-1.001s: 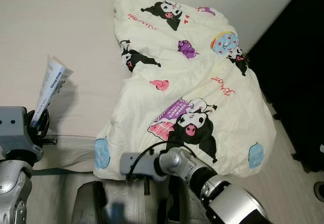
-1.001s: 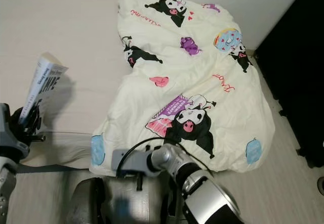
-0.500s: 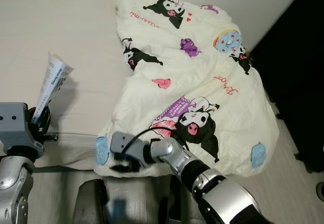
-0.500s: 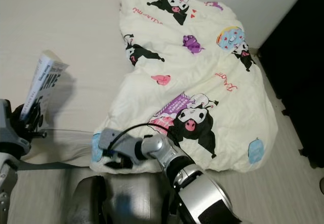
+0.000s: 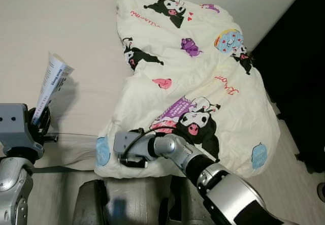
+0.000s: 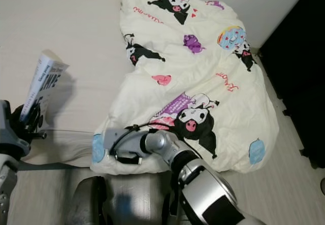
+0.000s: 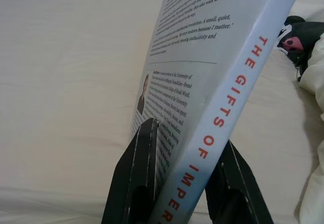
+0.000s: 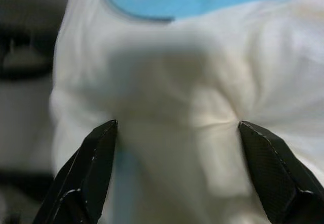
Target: Clean up the room
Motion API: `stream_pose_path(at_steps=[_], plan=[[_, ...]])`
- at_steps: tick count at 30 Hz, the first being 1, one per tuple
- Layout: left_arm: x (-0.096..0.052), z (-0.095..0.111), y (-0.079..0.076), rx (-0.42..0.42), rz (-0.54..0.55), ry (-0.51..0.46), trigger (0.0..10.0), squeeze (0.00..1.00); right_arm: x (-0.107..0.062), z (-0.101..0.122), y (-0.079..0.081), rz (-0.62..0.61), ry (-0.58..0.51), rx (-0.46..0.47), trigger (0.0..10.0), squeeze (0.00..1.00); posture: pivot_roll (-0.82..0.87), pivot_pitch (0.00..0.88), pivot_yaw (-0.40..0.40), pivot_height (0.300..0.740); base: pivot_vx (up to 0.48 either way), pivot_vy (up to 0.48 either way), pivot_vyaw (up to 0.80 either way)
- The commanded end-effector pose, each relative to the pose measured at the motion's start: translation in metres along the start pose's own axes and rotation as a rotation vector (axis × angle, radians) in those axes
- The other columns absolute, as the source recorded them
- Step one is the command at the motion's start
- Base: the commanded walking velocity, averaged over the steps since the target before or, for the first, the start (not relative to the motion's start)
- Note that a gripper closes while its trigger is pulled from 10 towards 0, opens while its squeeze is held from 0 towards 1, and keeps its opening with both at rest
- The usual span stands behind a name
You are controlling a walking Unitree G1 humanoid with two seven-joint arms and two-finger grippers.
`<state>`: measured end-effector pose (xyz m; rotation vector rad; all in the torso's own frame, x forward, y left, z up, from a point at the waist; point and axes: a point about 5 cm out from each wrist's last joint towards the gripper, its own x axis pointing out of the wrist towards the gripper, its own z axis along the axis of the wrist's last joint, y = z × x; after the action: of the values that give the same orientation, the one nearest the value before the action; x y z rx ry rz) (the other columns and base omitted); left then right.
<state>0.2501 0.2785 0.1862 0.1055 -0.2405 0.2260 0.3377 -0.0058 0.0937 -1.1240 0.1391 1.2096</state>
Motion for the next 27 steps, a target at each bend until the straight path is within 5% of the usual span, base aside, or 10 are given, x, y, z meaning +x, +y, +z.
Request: stream_pose_path(at_steps=[1, 10, 25, 26, 27], plan=[[-0.007, -0.011, 0.004, 0.014, 0.013, 0.065, 10.0, 0.0, 0.003, -0.024, 0.033, 0.134, 0.124, -0.04, 10.0, 0.0, 0.21, 0.402, -0.2, 0.571, 0.0, 0.0, 0.0], [-0.008, -0.012, 0.003, 0.015, 0.013, 0.069, 10.0, 0.0, -0.005, -0.056, 0.062, 0.238, 0.272, -0.11, 10.0, 0.0, 0.21, 0.407, -0.195, 0.571, 0.0, 0.0, 0.0], [-0.005, -0.01, 0.004, 0.021, 0.022, 0.062, 10.0, 0.0, -0.015, -0.075, 0.054, 0.141, 0.376, -0.238, 10.0, 0.0, 0.21, 0.406, -0.19, 0.571, 0.0, 0.0, 0.0], [-0.005, -0.01, 0.005, 0.022, 0.023, 0.06, 10.0, 0.0, -0.015, -0.075, 0.053, 0.12, 0.366, -0.229, 1.6, 0.0, 0.21, 0.406, -0.188, 0.571, 0.0, 0.0, 0.0], [-0.004, -0.01, 0.005, 0.023, 0.023, 0.059, 10.0, 0.0, -0.013, -0.072, 0.053, 0.112, 0.331, -0.172, 0.0, 0.0, 0.21, 0.403, -0.189, 0.571, 0.0, 0.0, 0.0]])
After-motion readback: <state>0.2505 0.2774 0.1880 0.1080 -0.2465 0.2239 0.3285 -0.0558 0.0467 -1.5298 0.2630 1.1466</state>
